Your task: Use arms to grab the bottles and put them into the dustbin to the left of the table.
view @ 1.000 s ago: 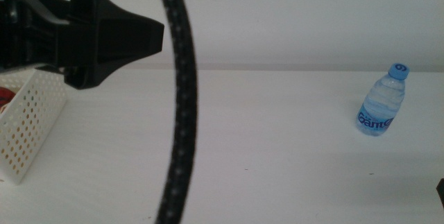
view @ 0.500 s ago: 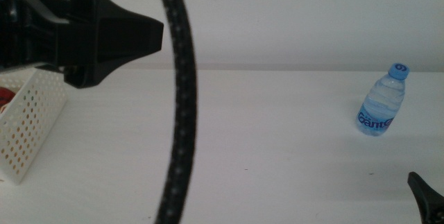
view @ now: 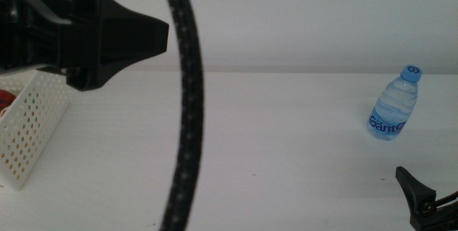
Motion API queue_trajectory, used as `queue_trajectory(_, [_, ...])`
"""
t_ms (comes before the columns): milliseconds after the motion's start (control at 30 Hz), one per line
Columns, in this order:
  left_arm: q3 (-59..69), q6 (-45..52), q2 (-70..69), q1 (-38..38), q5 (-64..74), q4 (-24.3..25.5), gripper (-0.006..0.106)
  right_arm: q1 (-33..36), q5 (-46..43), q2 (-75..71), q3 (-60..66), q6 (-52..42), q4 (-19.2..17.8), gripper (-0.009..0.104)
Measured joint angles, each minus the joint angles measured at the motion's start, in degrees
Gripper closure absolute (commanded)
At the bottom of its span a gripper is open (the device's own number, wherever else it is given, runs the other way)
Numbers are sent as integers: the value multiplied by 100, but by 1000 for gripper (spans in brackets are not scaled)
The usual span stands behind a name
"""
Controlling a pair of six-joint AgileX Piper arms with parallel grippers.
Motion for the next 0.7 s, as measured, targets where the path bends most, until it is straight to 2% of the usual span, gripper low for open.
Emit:
queue_trajectory(300, [0,0,0,0,-12,11,7,-12,-484,568,0,12,65,3])
queue_trajectory(500, [0,0,0,0,-12,11,7,-530,-722,668,5,146,255,3])
queue_trajectory(700, [0,0,0,0,-12,11,7,-881,-786,734,5,464,269,3])
